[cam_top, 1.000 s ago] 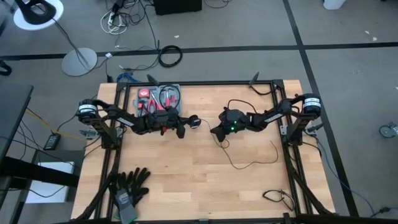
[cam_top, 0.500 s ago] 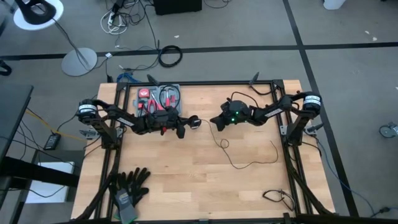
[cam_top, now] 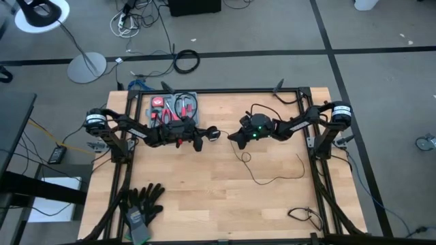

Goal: Coil cords
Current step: Coil the black wire onto the spool

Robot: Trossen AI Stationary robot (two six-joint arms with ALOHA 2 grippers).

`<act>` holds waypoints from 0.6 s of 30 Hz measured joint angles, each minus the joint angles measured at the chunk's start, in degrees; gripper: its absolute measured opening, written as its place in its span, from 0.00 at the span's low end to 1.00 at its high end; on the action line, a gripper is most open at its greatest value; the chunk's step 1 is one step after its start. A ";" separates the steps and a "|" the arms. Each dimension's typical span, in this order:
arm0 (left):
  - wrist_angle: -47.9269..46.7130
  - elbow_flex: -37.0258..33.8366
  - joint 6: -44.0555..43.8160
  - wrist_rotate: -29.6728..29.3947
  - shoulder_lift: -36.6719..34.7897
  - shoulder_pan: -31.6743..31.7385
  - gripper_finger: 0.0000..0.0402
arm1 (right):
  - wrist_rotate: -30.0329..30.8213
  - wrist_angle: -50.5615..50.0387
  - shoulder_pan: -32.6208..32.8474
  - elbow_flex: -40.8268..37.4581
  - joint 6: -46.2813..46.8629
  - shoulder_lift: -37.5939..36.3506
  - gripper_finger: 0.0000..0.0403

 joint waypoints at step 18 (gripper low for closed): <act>0.01 0.00 -0.22 0.26 -0.01 0.00 0.00 | 0.37 14.75 -1.86 -0.02 3.75 0.02 0.10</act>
